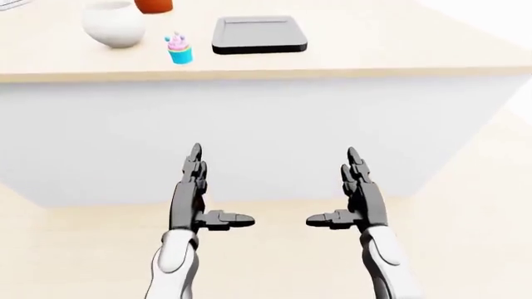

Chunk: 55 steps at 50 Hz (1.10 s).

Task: Pick up the bowl with donut and place it on the tray. Pick up the cupcake and place it on the tray.

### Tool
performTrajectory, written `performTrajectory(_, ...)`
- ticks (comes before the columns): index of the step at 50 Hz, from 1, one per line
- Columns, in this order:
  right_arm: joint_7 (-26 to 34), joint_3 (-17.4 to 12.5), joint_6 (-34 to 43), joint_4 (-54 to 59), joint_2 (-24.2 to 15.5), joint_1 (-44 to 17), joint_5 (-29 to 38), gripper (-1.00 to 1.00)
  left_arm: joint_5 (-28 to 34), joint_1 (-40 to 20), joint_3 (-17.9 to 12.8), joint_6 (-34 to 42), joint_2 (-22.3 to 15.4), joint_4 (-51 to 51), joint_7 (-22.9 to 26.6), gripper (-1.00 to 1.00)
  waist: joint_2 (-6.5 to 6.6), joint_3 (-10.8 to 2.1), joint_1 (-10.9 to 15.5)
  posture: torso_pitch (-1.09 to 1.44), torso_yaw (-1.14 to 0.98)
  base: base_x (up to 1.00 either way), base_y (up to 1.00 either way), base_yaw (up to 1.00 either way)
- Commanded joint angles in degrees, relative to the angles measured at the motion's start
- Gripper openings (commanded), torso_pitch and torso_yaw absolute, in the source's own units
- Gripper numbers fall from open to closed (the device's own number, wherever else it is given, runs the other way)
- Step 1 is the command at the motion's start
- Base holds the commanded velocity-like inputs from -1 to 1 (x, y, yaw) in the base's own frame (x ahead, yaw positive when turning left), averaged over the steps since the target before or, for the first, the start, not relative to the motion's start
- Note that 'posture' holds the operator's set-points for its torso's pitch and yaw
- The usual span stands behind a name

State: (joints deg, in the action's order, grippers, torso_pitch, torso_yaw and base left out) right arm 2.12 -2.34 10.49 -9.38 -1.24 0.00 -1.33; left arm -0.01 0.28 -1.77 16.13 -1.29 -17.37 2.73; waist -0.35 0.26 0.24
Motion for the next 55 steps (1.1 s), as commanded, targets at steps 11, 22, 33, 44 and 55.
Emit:
performTrajectory(11, 0.04, -0.26, 11.19, -16.83, -0.45, -2.61, -1.71, 1.0, -0.29, -6.07, -1.94, 13.73, -1.37, -15.44, 0.38, 1.0, 0.0, -0.82, 0.0, 0.0, 0.0, 0.0, 0.0, 0.0)
performTrajectory(22, 1.01, -0.45, 10.6, -17.78, -0.22, -1.88, -1.81, 1.0, 0.95, -6.93, -1.23, 16.44, -1.43, -18.38, 0.87, 1.0, -1.63, 0.68, -1.11, 0.0, 0.0, 0.0, 0.48, 0.0)
performTrajectory(33, 1.15, -0.49, 11.37, -18.46, -0.19, -2.14, -2.36, 1.0, 0.6, -7.2, -2.09, 16.89, -1.51, -18.72, 1.13, 1.0, 3.02, 0.84, -0.8, 0.0, 0.0, 0.0, 0.66, 0.0)
performTrajectory(44, 1.69, -0.23, 13.26, -19.76, 0.24, -1.83, -4.64, 1.0, 0.45, -7.65, -2.08, 16.97, -1.57, -18.61, 1.15, 1.0, -1.73, 0.95, -1.38, 0.0, 0.0, 0.0, 0.62, 0.0)
performTrajectory(55, 1.26, -0.79, 13.14, -22.08, -0.18, -1.33, -5.37, 1.0, 0.57, -10.56, -2.01, 21.85, -2.27, -21.87, 1.4, 1.0, 1.01, 1.68, 1.41, 0.0, 0.0, 0.0, 0.08, 0.64)
